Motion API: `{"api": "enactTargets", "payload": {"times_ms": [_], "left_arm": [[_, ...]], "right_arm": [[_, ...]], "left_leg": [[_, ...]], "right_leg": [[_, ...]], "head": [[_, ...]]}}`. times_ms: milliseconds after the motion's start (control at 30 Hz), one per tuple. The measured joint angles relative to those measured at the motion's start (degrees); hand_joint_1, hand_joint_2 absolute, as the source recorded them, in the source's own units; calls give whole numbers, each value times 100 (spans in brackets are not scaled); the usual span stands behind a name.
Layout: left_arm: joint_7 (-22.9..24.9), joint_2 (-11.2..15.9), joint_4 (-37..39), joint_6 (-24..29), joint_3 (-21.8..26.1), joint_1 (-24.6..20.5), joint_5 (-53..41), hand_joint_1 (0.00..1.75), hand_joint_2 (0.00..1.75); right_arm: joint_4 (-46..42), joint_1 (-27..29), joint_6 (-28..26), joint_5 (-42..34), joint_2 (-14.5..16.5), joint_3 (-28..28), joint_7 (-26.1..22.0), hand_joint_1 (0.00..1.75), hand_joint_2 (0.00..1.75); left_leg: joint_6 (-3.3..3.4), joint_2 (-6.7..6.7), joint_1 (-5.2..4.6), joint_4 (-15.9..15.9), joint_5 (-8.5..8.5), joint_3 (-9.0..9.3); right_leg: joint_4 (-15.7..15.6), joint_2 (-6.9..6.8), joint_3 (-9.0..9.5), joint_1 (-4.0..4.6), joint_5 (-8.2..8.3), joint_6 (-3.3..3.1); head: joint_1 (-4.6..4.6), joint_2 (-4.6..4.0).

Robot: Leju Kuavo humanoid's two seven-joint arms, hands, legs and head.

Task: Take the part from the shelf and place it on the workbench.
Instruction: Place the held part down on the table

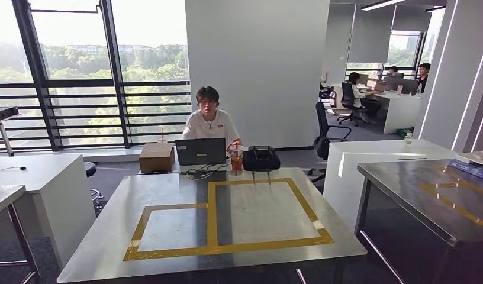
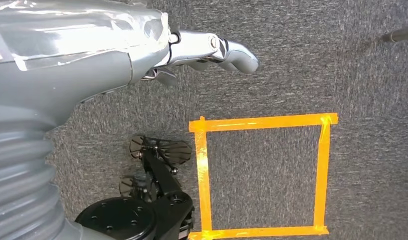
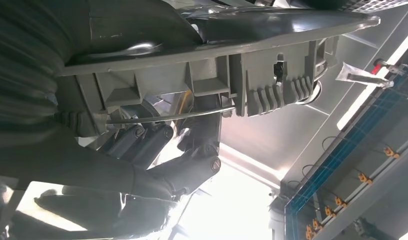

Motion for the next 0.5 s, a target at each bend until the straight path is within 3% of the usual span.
{"api": "enactTargets", "payload": {"times_ms": [33, 67, 133, 167, 233, 300, 367, 433, 500], "left_arm": [[0, -1, 1, 0, -1, 2, 0, 0, 175], [0, -1, 1, 0, 0, 3, 0, 0, 175], [1, -1, 1, 0, 1, 4, 0, 0, 175], [2, -1, 1, 0, 2, 4, 0, 0, 175], [3, 2, 1, 0, 4, 0, 1, 0, 175], [-4, 5, 1, -5, 4, -1, 1, 0, 175], [-16, 9, -1, -14, 7, -2, -10, 0, 175], [-25, 11, -2, -17, 15, -14, -43, 0, 175], [-28, 10, -1, -16, 36, -21, -85, 0, 175]], "right_arm": [[0, 8, 2, -1, 0, 1, 0, 175, 175], [0, 13, 4, -3, 0, 1, 0, 175, 175], [0, 12, 13, -5, 0, -3, 0, 175, 175], [3, 13, 17, -7, 1, -4, 0, 175, 175], [9, 12, 22, -10, 6, -6, -1, 175, 175], [8, 15, 27, -19, 14, -11, -10, 175, 175], [1, 18, 30, -27, 17, -21, -20, 175, 175], [-3, 15, 31, -30, 17, -26, -24, 175, 175], [-3, 17, 34, -33, 18, -25, -24, 175, 175]], "left_leg": [[-3, -6, -4, 1, -30, 27], [-13, -14, -4, 3, -68, 71], [-50, -29, 2, 5, -167, 200], [-77, -35, 1, 10, -220, 260], [-144, -36, -18, 18, -325, 300], [-209, -27, -32, 52, -389, 327], [-257, -6, -15, 241, -416, 308], [-315, 9, 17, 803, -507, -18], [-369, 12, 44, 1535, -770, -559]], "right_leg": [[186, -1, -169, -2, -24, 26], [133, -3, -217, -5, 68, 72], [-582, -12, 7, -17, 519, 188], [-971, -23, 147, -17, 723, 196], [-1395, -55, 303, -2, 858, 85], [-1430, -56, 343, 5, 804, -72], [-1442, -34, 444, -15, 785, -161], [-1451, -31, 563, -18, 705, -226], [-1451, -23, 653, -5, 608, -253]], "head": [[5, 0], [8, 0], [16, 0], [20, -1], [26, -3], [17, -2], [4, -1], [-8, -1], [-21, -1]]}}
